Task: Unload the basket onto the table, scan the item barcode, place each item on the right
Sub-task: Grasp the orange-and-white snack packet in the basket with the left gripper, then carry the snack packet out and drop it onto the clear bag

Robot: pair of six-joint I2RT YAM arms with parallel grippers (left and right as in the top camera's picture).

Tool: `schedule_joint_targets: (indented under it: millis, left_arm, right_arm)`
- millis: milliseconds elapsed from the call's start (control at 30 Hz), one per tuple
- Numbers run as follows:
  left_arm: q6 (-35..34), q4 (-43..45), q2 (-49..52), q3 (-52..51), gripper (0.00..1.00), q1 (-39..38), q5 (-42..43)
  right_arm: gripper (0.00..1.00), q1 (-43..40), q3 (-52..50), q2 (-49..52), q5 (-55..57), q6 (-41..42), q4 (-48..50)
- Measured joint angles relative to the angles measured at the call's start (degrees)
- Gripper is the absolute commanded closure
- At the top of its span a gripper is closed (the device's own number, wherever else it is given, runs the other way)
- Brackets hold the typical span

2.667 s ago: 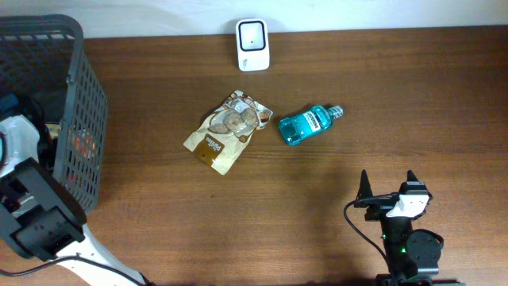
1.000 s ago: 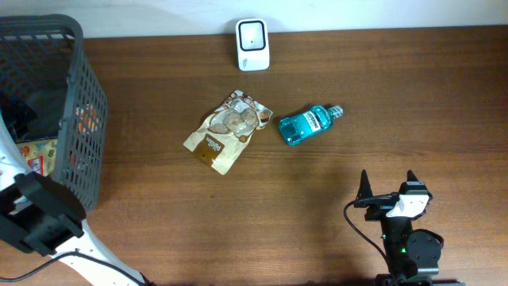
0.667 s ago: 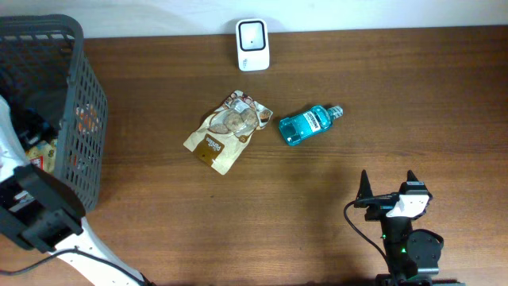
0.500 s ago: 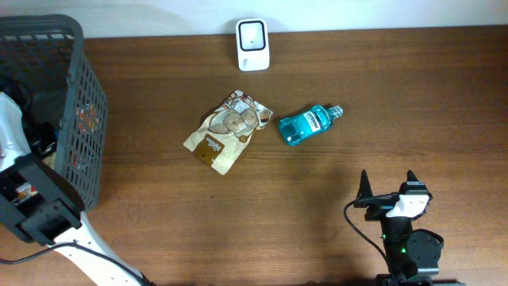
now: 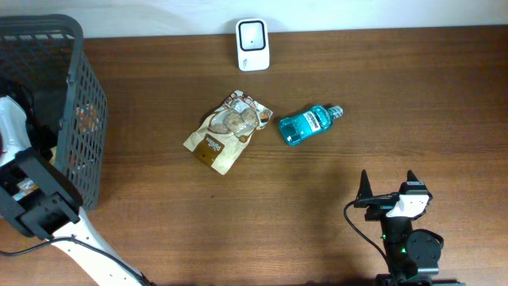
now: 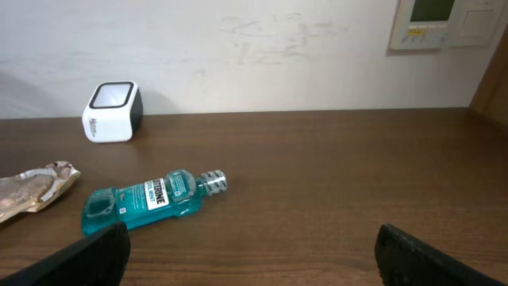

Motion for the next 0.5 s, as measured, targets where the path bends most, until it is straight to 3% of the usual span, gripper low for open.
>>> schedule_joint_targets:
  millis: [133,200,333,500]
  left_arm:
    - [0.0,-2.3,0.2,2.3,1.0,0.0,0.8]
    - [0.0,-6.4,1.0,8.5,1.0,0.0,2.8]
    - [-0.1,-13.9,1.5,33.7,1.0,0.2,14.1]
    - [-1.7,-20.9,1.1,56.6,1.0,0.2,24.4]
  right_arm:
    - [0.02,0.0,0.0,0.0,0.0,0.0,0.0]
    - [0.02,0.0,0.0,0.0,0.0,0.0,0.0]
    - [0.02,0.0,0.0,0.0,0.0,0.0,0.0]
    - [0.02,0.0,0.0,0.0,0.0,0.0,0.0]
